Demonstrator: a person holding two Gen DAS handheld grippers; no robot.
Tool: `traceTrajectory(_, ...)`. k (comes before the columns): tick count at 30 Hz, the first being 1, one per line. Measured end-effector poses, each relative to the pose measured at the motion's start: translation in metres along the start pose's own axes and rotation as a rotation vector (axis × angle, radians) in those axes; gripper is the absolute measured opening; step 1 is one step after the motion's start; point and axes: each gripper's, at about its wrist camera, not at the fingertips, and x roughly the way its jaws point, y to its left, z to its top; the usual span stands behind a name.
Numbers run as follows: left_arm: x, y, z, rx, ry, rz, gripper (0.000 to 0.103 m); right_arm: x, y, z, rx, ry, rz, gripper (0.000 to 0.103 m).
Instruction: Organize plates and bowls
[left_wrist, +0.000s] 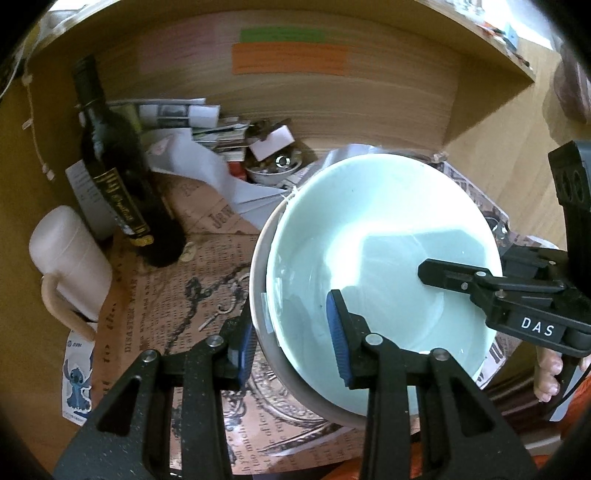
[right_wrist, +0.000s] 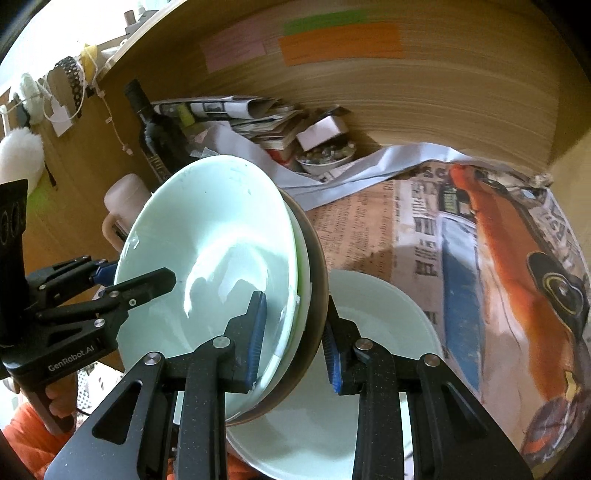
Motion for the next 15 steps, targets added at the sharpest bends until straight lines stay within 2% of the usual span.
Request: traceTrajectory(15,0.008,-0.037,0.001,0.059,0.024,-0.062,0.036,-0.024,-0.03,-0.019,0.055,-0.005,-0.048,0.026)
